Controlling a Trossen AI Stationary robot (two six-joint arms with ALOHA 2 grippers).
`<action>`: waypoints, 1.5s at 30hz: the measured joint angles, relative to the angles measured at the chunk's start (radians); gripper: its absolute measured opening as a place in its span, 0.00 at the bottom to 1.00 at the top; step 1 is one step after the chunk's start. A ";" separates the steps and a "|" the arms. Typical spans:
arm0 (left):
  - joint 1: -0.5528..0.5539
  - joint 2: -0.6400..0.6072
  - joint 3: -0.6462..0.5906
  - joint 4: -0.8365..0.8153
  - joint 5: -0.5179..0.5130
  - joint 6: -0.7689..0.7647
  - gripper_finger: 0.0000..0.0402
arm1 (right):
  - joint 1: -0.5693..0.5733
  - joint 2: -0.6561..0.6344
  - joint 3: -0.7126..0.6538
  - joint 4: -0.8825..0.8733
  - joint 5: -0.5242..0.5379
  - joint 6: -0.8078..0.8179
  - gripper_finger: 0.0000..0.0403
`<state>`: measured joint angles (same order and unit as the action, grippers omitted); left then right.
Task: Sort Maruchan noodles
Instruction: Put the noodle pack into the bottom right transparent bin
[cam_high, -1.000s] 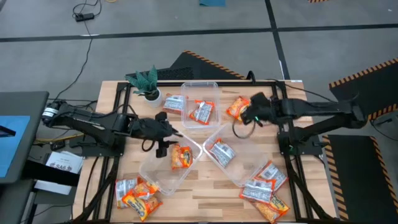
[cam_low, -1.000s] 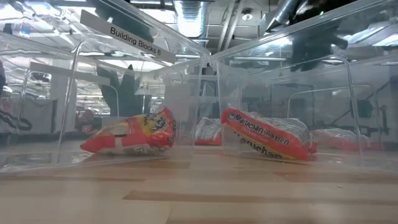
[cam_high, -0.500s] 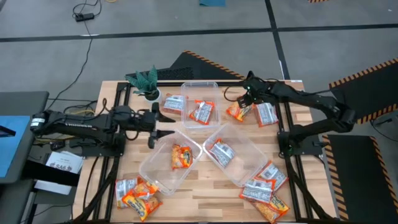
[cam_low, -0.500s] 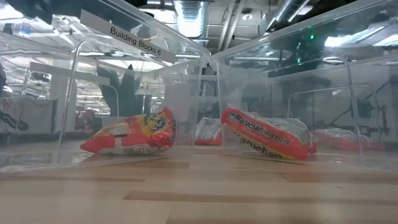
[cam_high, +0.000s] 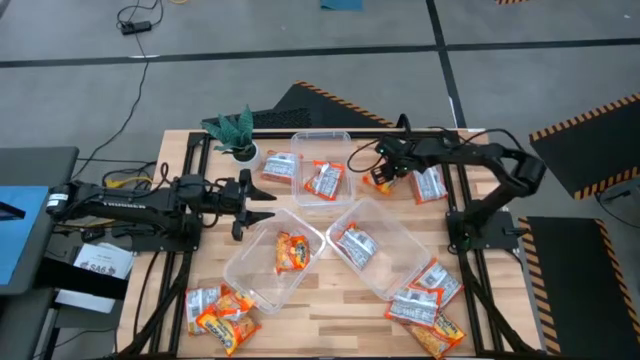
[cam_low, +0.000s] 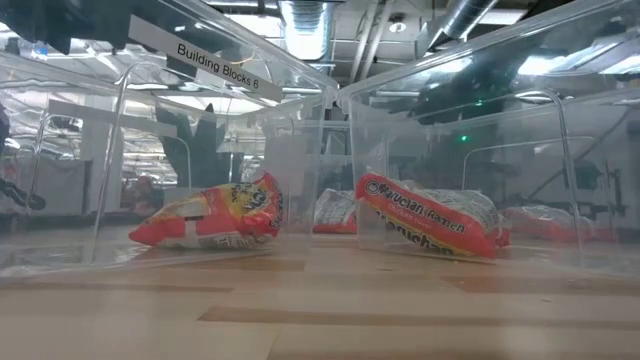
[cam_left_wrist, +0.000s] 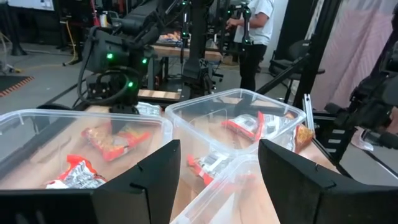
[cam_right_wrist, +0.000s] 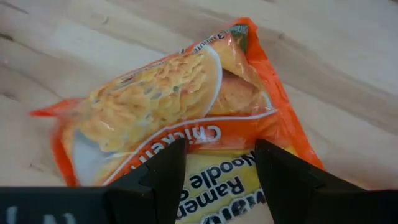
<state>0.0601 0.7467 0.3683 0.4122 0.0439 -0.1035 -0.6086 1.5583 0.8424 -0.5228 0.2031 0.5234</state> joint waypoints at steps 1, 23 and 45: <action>0.000 0.000 0.000 -0.001 0.000 0.000 0.51 | 0.000 0.008 0.001 0.007 0.000 0.000 0.53; -0.002 -0.016 0.000 -0.005 -0.002 0.002 0.51 | 0.107 -0.137 -0.006 -0.074 0.062 -0.082 0.01; -0.003 -0.019 0.000 -0.011 -0.076 0.030 0.51 | 0.438 -0.689 -0.002 0.076 0.127 -0.111 0.01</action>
<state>0.0574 0.7273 0.3683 0.4011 -0.0322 -0.0738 -0.1710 0.8690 0.8406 -0.4471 0.3303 0.4119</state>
